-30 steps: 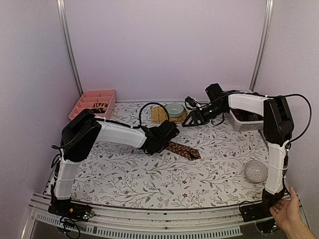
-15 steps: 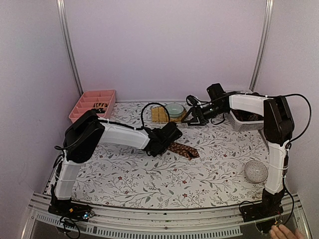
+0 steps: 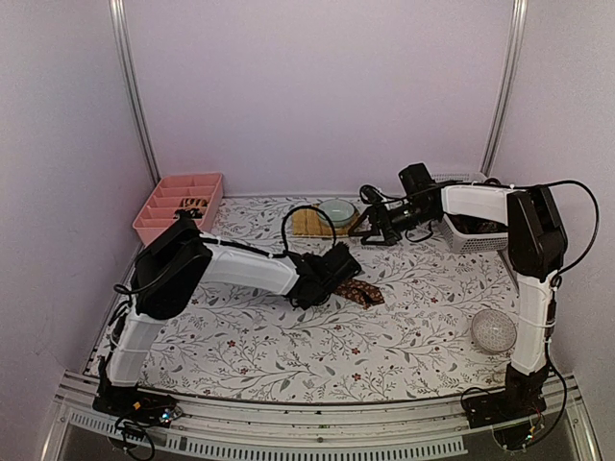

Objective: Roll the ties
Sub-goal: Roll the tie at the center of the board.

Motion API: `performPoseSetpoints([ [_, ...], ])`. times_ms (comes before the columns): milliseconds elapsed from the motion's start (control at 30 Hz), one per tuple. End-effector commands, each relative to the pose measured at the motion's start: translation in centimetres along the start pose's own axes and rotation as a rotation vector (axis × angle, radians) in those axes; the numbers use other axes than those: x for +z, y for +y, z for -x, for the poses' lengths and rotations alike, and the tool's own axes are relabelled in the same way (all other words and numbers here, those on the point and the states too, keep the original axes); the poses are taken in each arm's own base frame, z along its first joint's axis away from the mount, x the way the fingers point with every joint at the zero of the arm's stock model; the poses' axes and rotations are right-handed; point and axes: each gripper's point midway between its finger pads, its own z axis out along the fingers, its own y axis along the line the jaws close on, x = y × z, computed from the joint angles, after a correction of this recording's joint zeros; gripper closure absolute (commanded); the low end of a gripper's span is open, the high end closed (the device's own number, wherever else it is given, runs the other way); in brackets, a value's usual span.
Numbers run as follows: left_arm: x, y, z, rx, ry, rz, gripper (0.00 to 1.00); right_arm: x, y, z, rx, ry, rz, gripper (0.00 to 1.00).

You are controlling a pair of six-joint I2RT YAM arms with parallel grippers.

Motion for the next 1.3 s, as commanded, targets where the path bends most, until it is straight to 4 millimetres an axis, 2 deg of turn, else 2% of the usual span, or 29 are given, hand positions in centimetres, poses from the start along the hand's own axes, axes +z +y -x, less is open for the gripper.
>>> performPoseSetpoints([
  [0,-1.1,-0.6,1.0,-0.016,-0.02,-0.03,0.17,1.7,-1.7,-1.4,0.068,0.035,0.0,0.13],
  [67,-1.5,-0.3,1.5,-0.03,-0.033,-0.042,0.01,2.1,-2.0,-1.7,0.083,0.037,-0.023,0.13],
  [100,-1.7,-0.1,1.8,-0.037,-0.041,-0.049,0.0,2.4,-2.1,-1.8,0.087,0.037,-0.03,0.13],
  [367,-5.0,1.5,4.6,-0.115,-0.122,-0.15,0.0,4.1,-2.8,-2.4,0.167,0.038,-0.11,0.14],
  [533,-7.5,3.1,5.0,-0.199,-0.152,-0.27,0.0,5.3,-3.1,-2.3,0.211,0.048,-0.168,0.16],
  [600,-8.8,4.6,4.9,-0.277,-0.169,-0.342,0.0,5.8,-3.4,-2.5,0.219,0.055,-0.204,0.17],
  [700,-9.5,6.8,4.0,-0.406,-0.188,-0.457,0.0,6.8,-3.8,-3.2,0.238,0.066,-0.24,0.18],
  [733,-9.4,7.3,2.8,-0.442,-0.18,-0.489,0.0,7.1,-4.0,-3.5,0.245,0.073,-0.248,0.19],
  [867,-9.5,10.4,1.9,-0.601,-0.242,-0.63,0.0,8.6,-4.1,-4.4,0.266,0.105,-0.242,0.2],
  [967,-8.7,11.3,1.3,-0.676,-0.254,-0.727,0.0,9.7,-3.7,-4.8,0.279,0.123,-0.207,0.22],
  [1067,-7.0,11.7,0.8,-0.713,-0.235,-0.766,0.0,10.2,-2.8,-4.4,0.288,0.121,-0.167,0.23],
  [1267,-3.4,10.7,0.1,-0.788,-0.196,-0.868,0.02,11.7,-2.2,-4.1,0.288,0.127,-0.168,0.28],
])
